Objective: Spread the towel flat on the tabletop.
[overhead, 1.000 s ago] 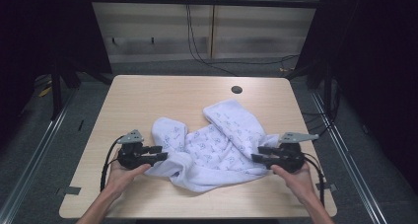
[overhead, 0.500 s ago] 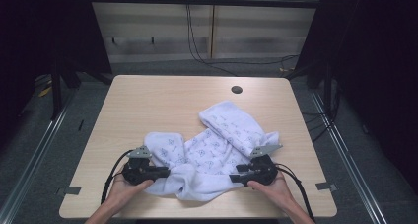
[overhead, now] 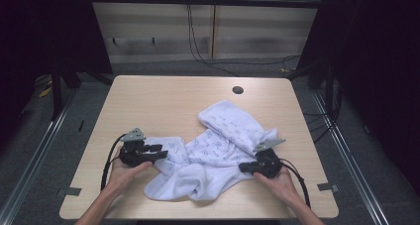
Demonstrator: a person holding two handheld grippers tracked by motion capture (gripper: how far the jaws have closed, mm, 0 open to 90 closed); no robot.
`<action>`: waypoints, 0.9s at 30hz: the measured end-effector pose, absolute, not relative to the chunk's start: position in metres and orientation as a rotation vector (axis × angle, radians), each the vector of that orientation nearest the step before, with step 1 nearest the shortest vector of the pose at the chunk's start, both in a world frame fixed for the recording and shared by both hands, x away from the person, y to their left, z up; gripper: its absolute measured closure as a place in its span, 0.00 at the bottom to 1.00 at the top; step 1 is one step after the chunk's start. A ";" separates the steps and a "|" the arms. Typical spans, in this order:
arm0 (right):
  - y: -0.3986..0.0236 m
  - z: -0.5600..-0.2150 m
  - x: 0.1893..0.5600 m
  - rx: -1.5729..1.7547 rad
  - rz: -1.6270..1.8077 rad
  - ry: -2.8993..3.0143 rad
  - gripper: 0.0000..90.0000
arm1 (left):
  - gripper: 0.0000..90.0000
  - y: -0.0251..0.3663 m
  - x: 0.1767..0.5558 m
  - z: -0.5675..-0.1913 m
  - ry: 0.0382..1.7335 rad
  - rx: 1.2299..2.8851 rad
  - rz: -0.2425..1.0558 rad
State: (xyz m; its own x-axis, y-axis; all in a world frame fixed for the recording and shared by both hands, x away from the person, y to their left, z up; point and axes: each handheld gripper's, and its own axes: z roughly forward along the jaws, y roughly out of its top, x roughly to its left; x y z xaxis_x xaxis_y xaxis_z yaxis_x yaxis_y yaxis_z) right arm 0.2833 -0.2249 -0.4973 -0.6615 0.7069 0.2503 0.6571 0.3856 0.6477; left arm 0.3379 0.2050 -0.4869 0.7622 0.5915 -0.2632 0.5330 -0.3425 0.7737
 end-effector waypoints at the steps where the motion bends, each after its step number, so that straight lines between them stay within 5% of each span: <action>1: -0.231 -0.498 0.289 1.294 1.141 2.536 0.97 | 0.66 0.203 0.339 -0.490 0.843 2.035 0.078; 10: -0.262 -0.500 0.348 1.388 1.058 2.341 0.96 | 0.67 0.189 0.336 -0.496 0.761 2.117 0.057; 13: -0.265 -0.499 0.358 1.406 1.066 2.300 0.87 | 0.72 0.188 0.332 -0.501 0.742 2.186 0.079; 18: -0.264 -0.471 0.335 1.353 1.224 2.254 0.69 | 0.92 0.191 0.319 -0.501 0.709 2.214 0.061; 27: -0.198 -0.452 0.264 1.132 1.443 2.441 0.75 | 0.94 0.181 0.285 -0.490 0.639 2.152 -0.155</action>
